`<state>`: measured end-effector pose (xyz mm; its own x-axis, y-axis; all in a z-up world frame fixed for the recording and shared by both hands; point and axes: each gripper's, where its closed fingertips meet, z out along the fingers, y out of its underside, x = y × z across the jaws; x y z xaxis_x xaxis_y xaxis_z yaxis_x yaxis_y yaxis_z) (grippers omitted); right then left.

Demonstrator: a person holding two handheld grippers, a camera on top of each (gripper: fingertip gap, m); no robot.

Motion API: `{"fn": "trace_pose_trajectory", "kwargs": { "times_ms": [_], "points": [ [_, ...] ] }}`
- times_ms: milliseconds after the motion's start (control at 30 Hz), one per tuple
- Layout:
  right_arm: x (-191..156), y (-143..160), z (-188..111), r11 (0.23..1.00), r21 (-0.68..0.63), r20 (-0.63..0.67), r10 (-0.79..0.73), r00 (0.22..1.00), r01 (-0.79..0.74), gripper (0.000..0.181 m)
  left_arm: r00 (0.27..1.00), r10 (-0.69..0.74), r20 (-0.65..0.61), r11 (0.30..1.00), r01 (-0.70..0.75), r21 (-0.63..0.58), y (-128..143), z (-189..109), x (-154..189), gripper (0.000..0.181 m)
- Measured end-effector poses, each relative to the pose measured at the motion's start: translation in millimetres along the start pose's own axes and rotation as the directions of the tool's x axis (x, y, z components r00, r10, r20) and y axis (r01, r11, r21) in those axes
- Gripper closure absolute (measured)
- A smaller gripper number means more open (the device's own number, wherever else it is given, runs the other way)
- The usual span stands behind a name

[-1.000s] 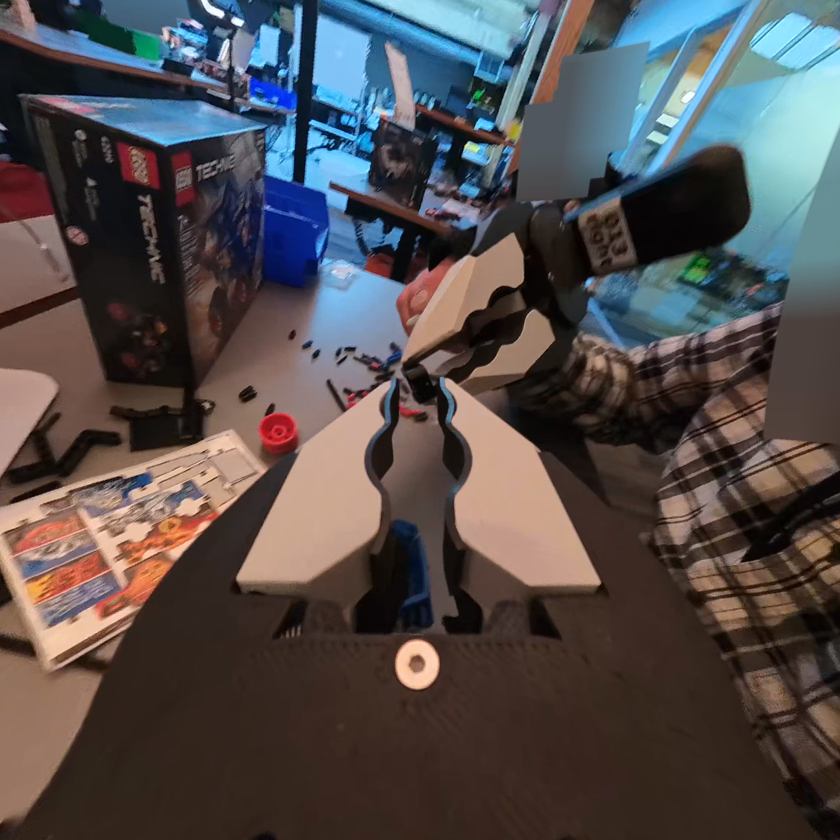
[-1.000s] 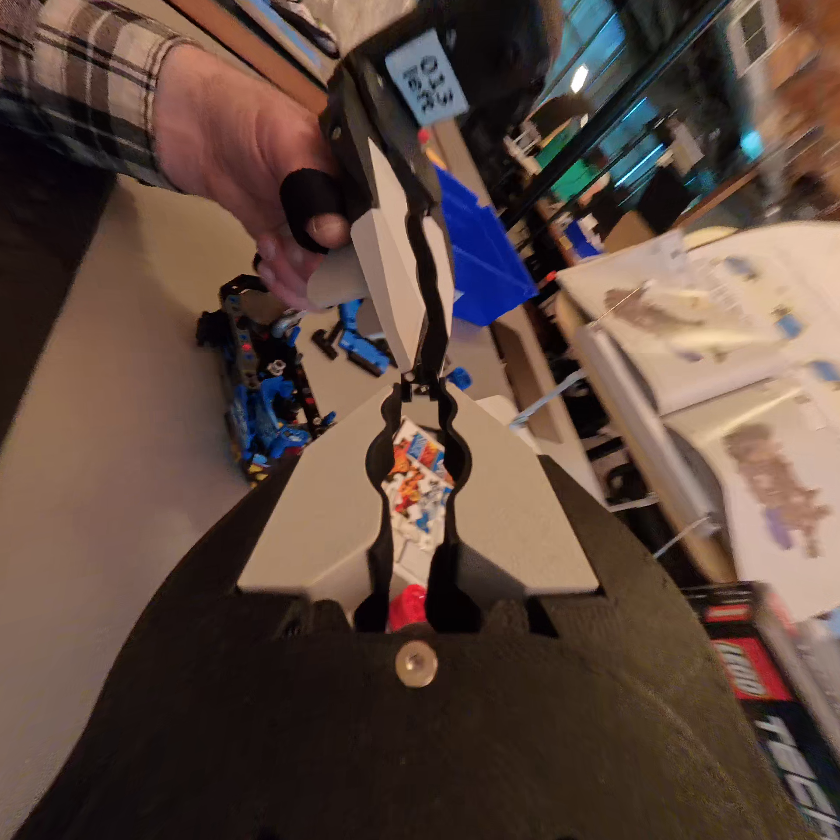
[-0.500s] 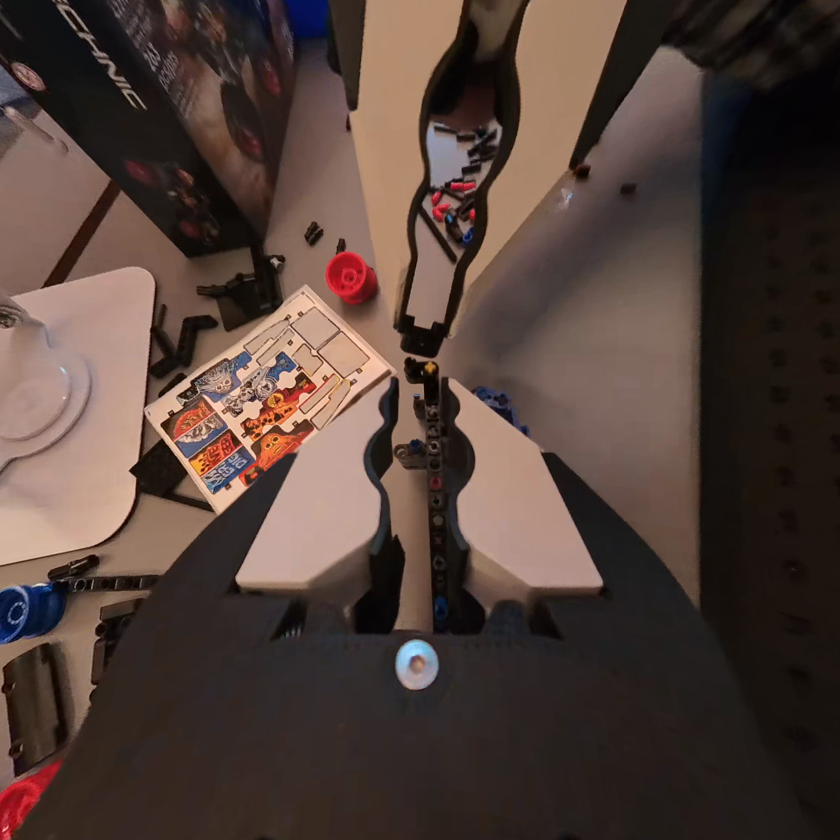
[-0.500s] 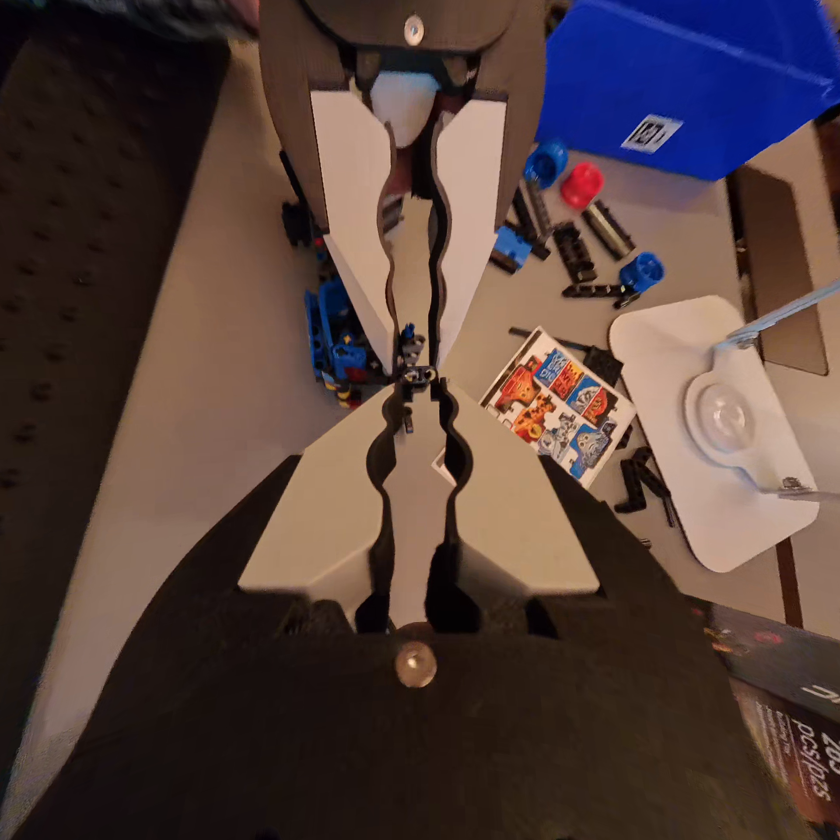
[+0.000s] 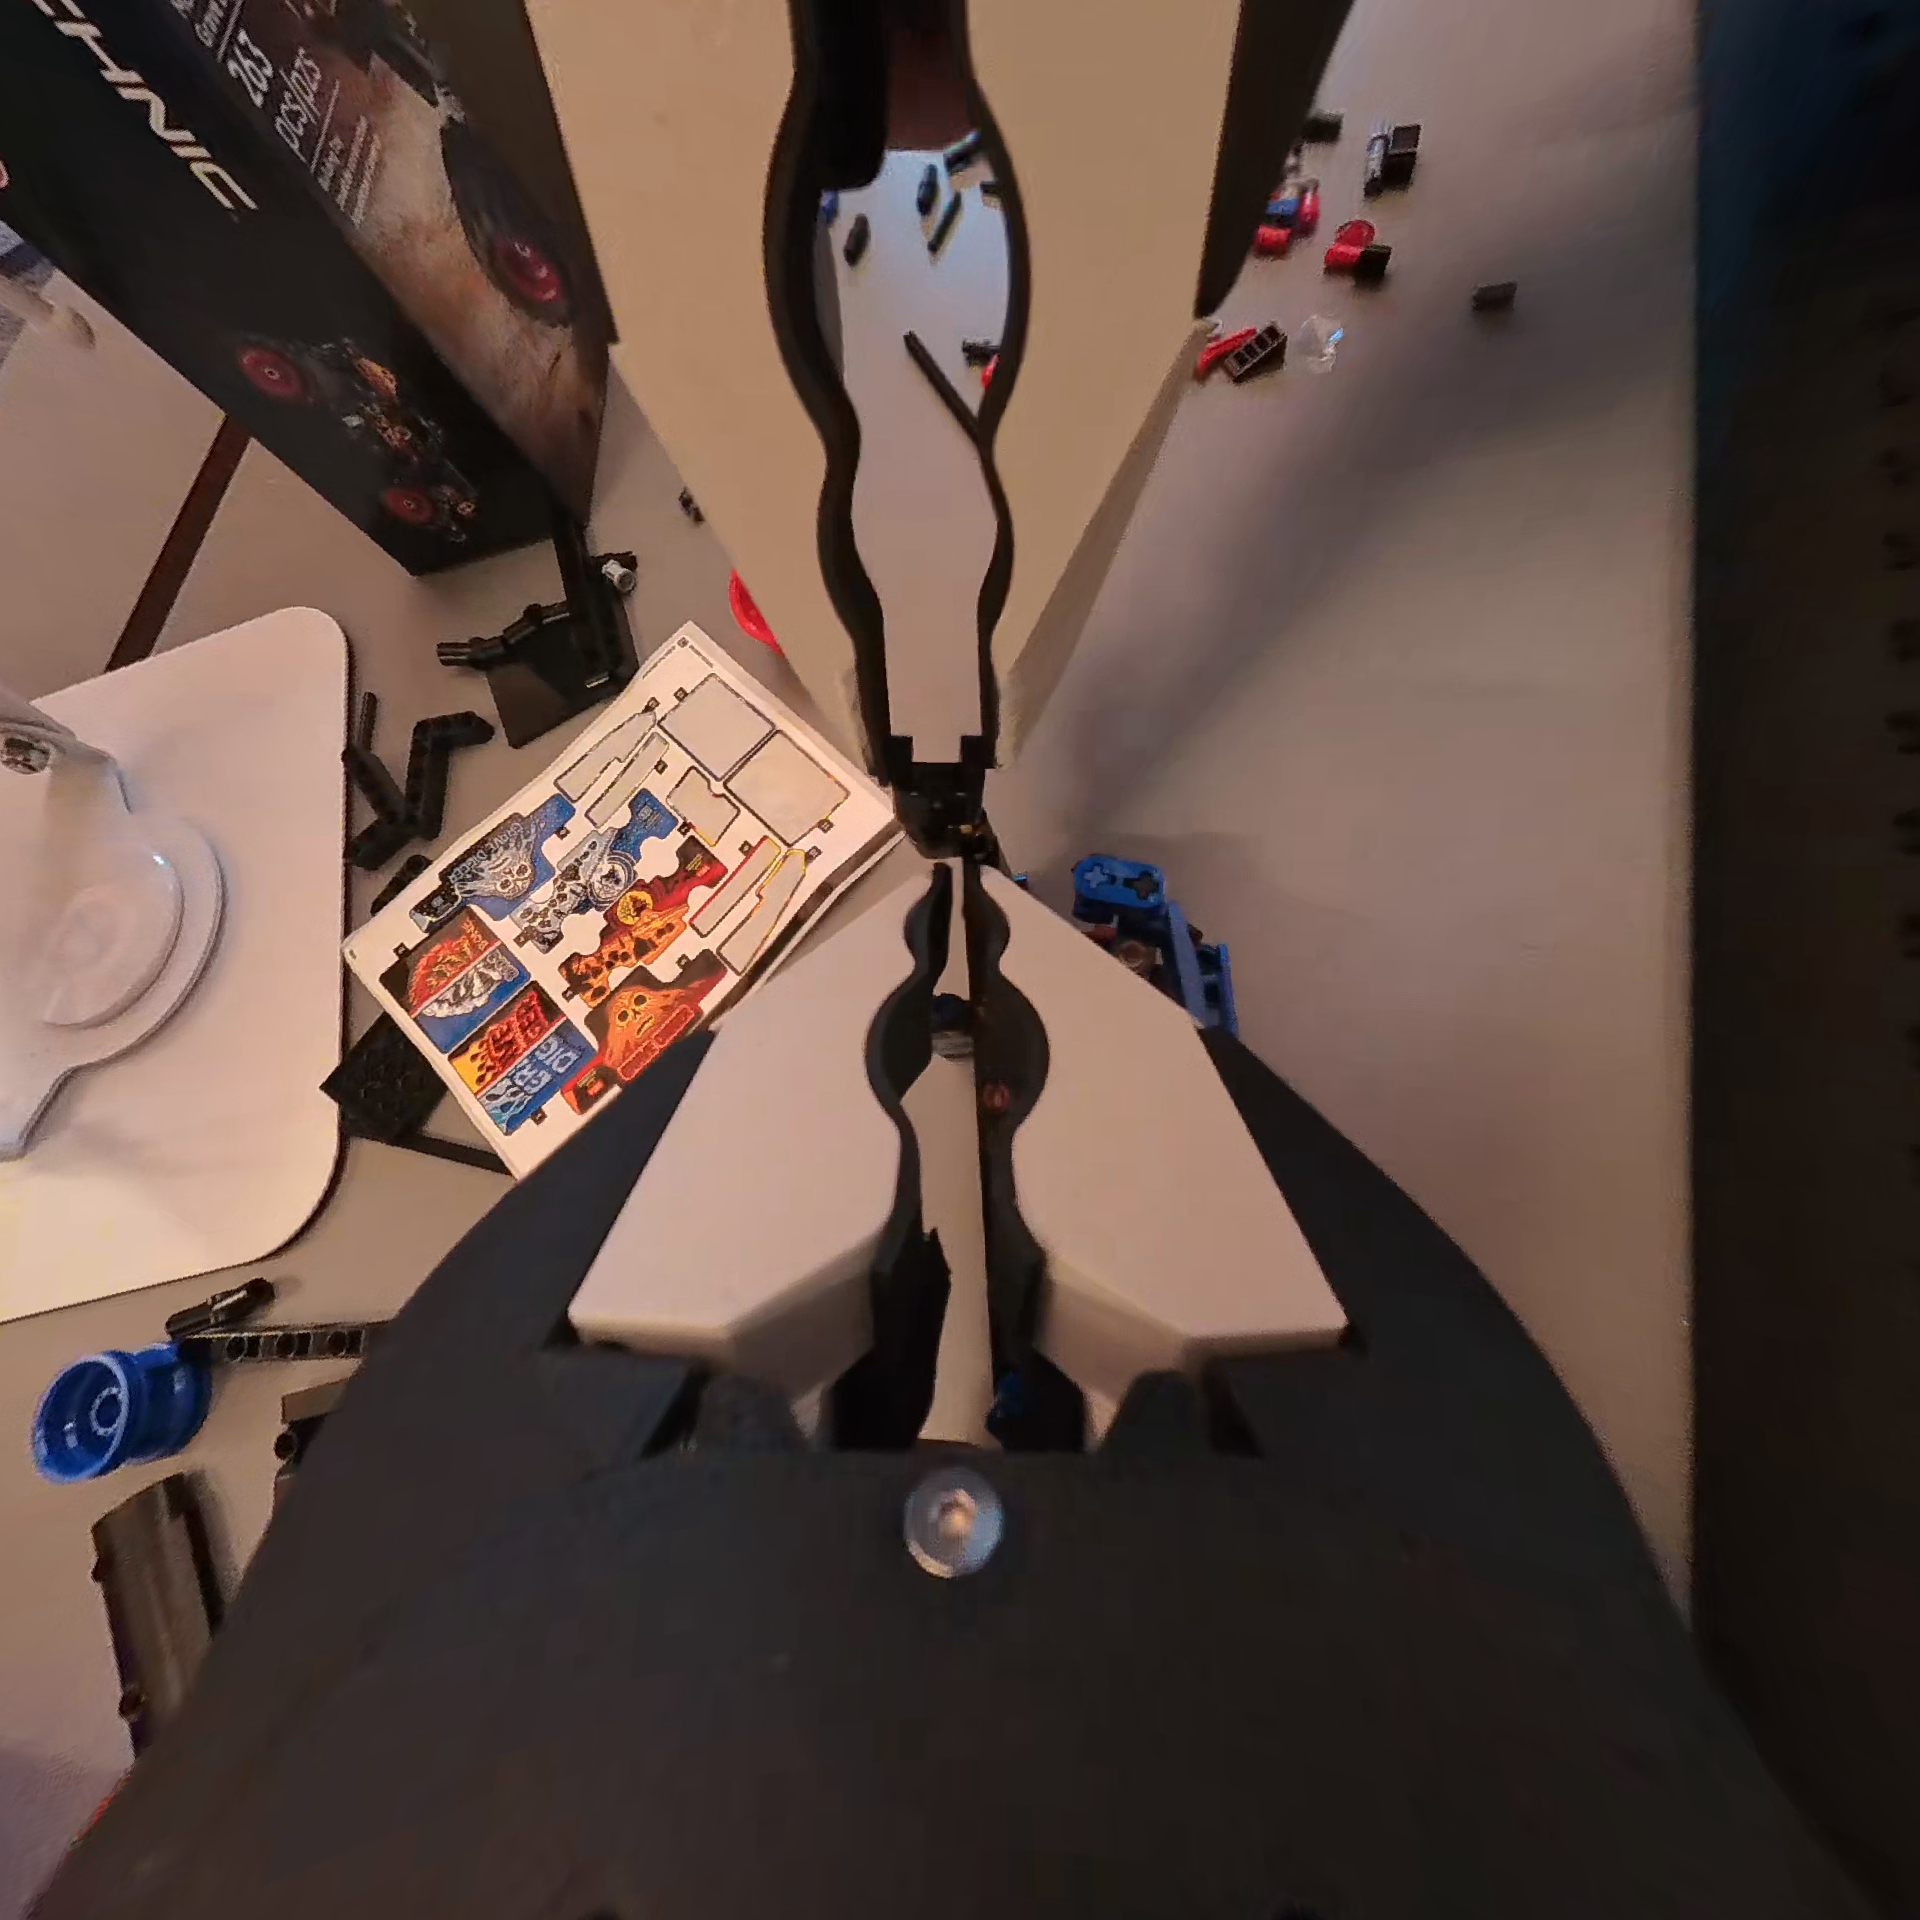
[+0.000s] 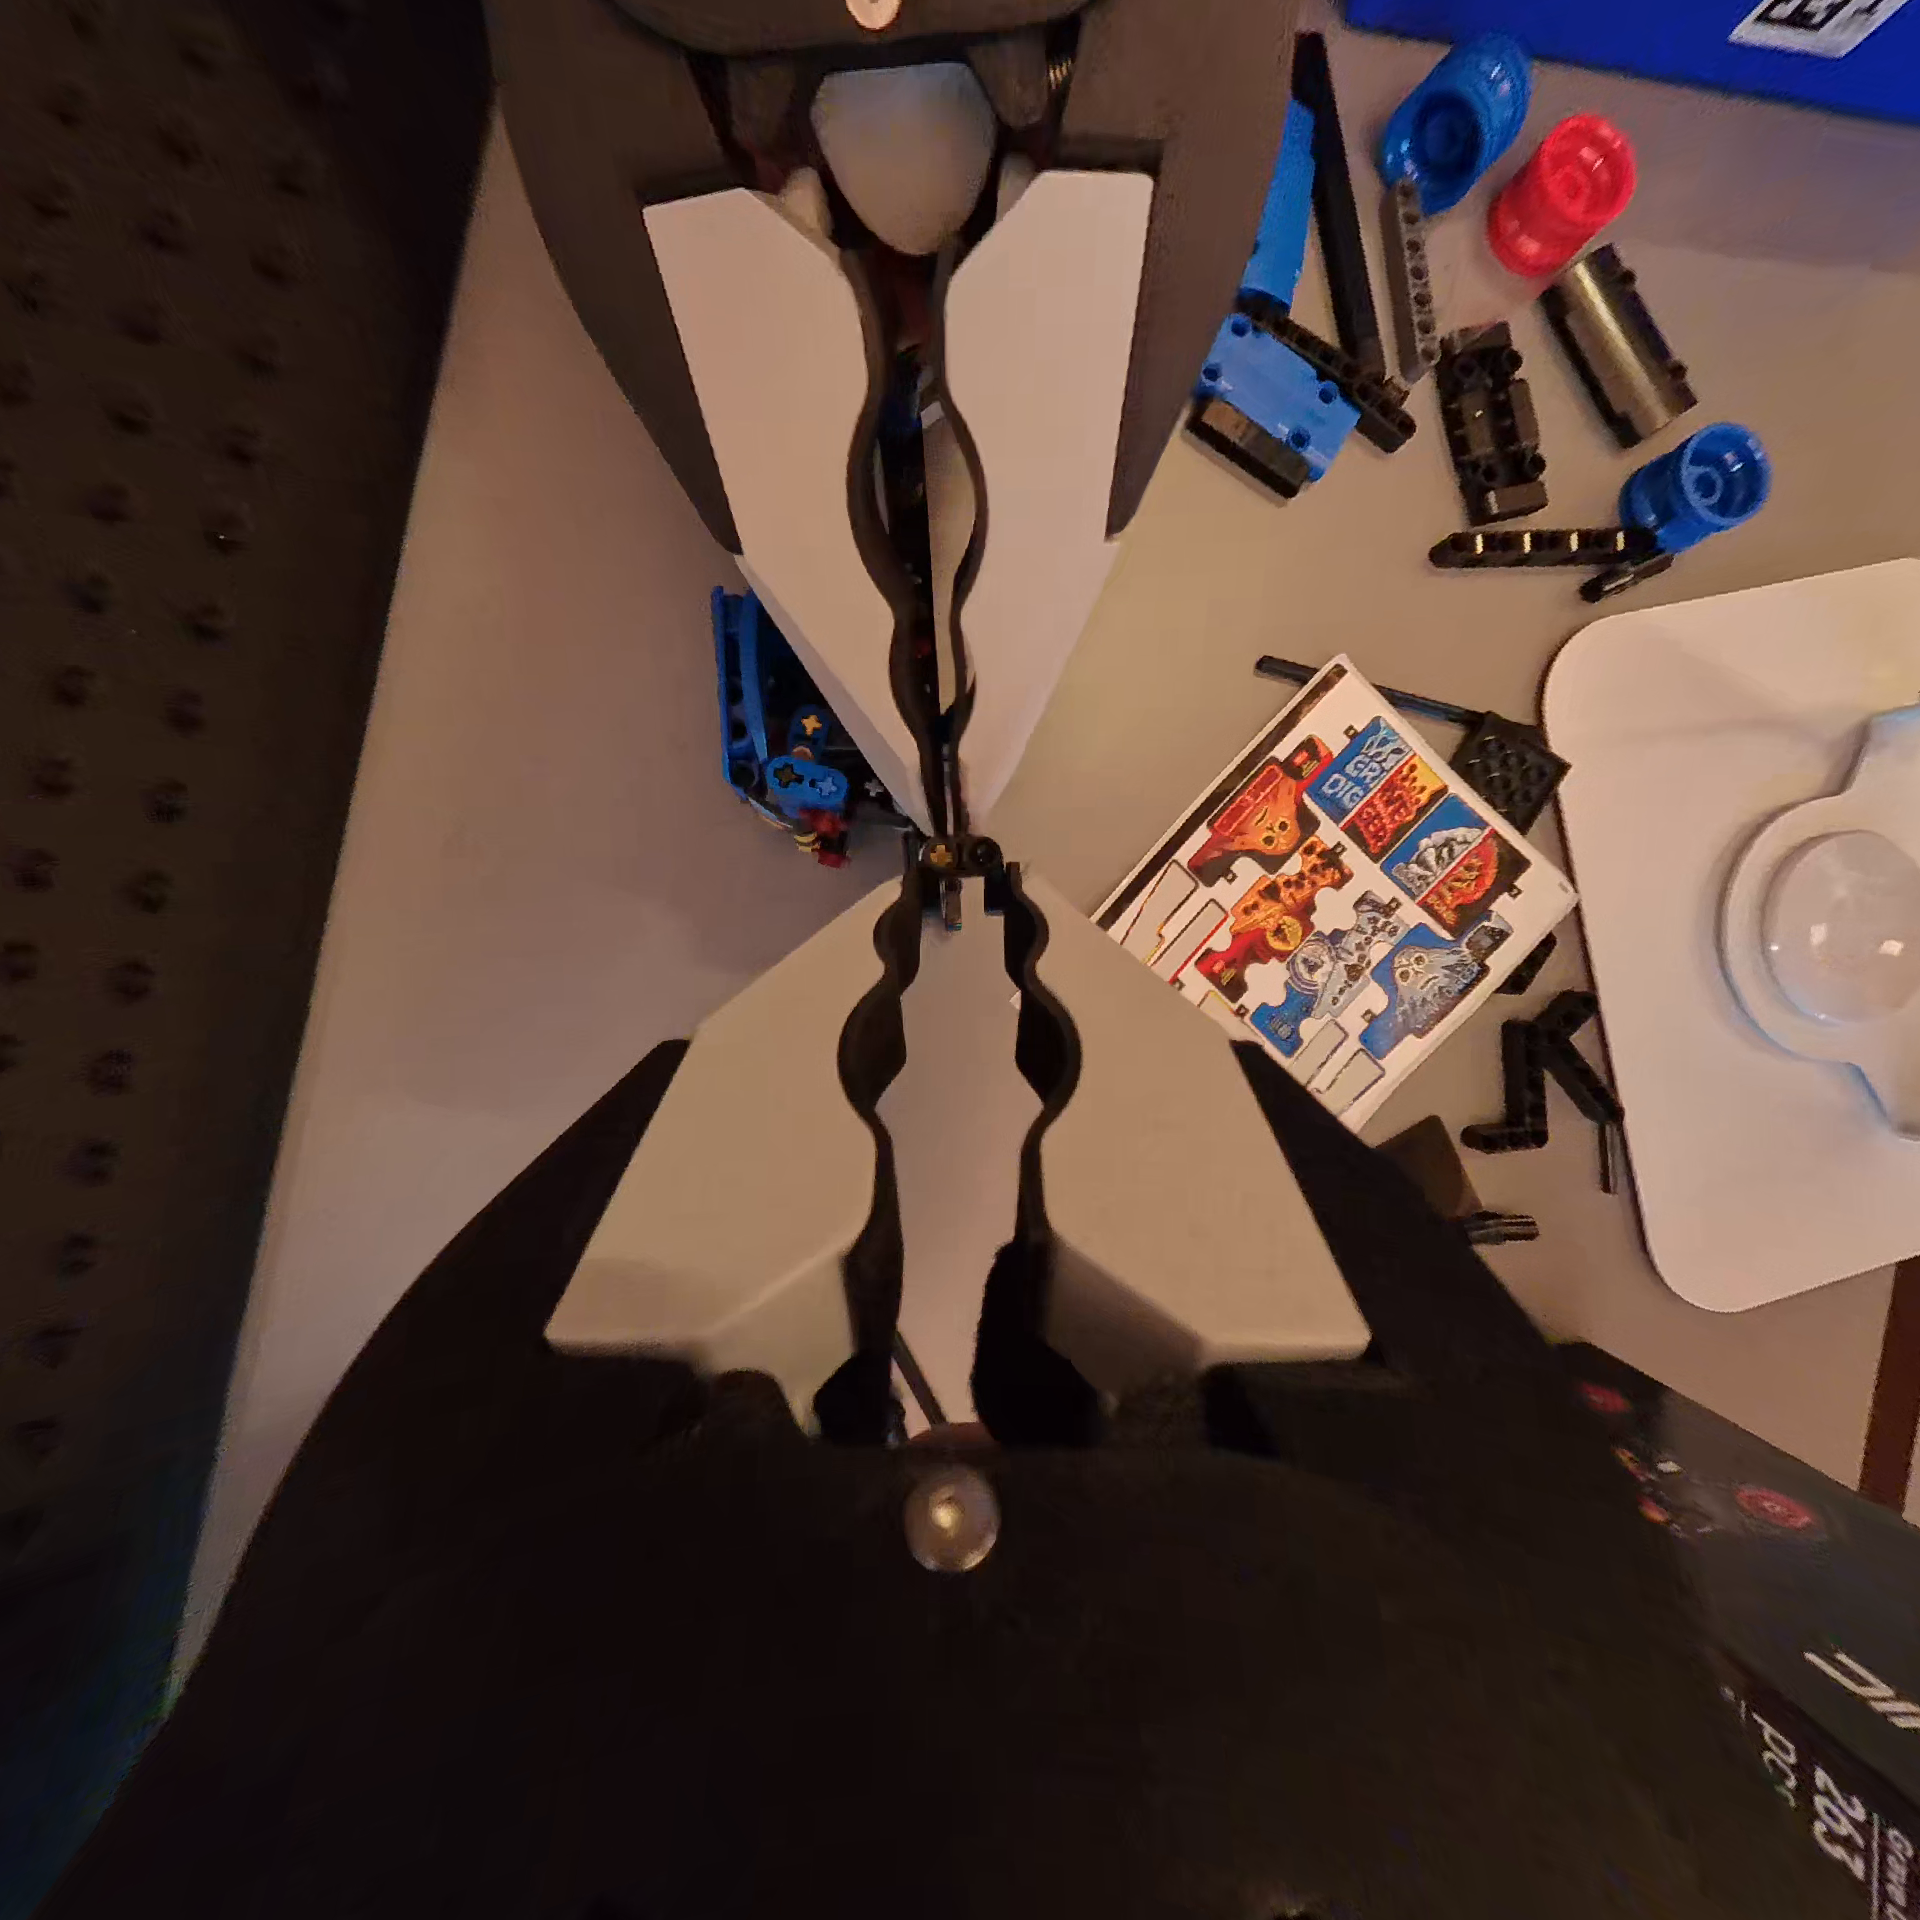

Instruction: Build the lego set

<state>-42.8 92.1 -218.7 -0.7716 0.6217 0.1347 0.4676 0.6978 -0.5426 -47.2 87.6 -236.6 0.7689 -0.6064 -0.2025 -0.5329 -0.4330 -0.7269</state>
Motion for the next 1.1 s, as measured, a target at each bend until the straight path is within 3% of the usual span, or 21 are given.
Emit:
{"fn": "trace_pose_trajectory", "kwargs": {
  "times_ms": [367,667,800,933,1033,1100],
  "points": [
    [1.4,5.6,2.6,0.994,-0.109,0.149,0.015,0.989,0.001,0.168,1.000,0.019,-0.018,1.000,-0.019,-0.020,-0.2,5.1,1.5,0.181],
    [0.3,5.0,1.7,0.989,-0.150,0.144,0.012,0.989,0.010,0.168,0.998,0.045,0.040,0.998,-0.047,0.045,-7.9,-1.3,-4.1,0.172],
    [0.3,5.2,1.0,0.990,-0.142,0.148,0.022,0.989,-0.001,0.168,0.979,0.160,0.126,0.977,-0.176,0.120,-24.3,-13.7,-6.4,0.167],
    [0.4,5.3,1.2,0.988,-0.156,0.147,0.023,0.989,0.000,0.167,0.928,0.330,0.172,0.933,-0.349,0.094,-25.9,-11.1,1.3,0.169],
    [1.1,8.6,3.0,0.984,-0.178,0.140,0.025,0.990,0.001,0.167,0.910,0.362,0.202,0.928,-0.372,0.016,-15.5,-2.3,-5.0,0.167],
    [-0.7,7.7,2.6,0.985,-0.172,0.144,0.024,0.989,0.001,0.167,0.922,0.340,0.187,0.935,-0.352,0.037,-16.7,-3.9,-4.2,0.171]
  ]
}}
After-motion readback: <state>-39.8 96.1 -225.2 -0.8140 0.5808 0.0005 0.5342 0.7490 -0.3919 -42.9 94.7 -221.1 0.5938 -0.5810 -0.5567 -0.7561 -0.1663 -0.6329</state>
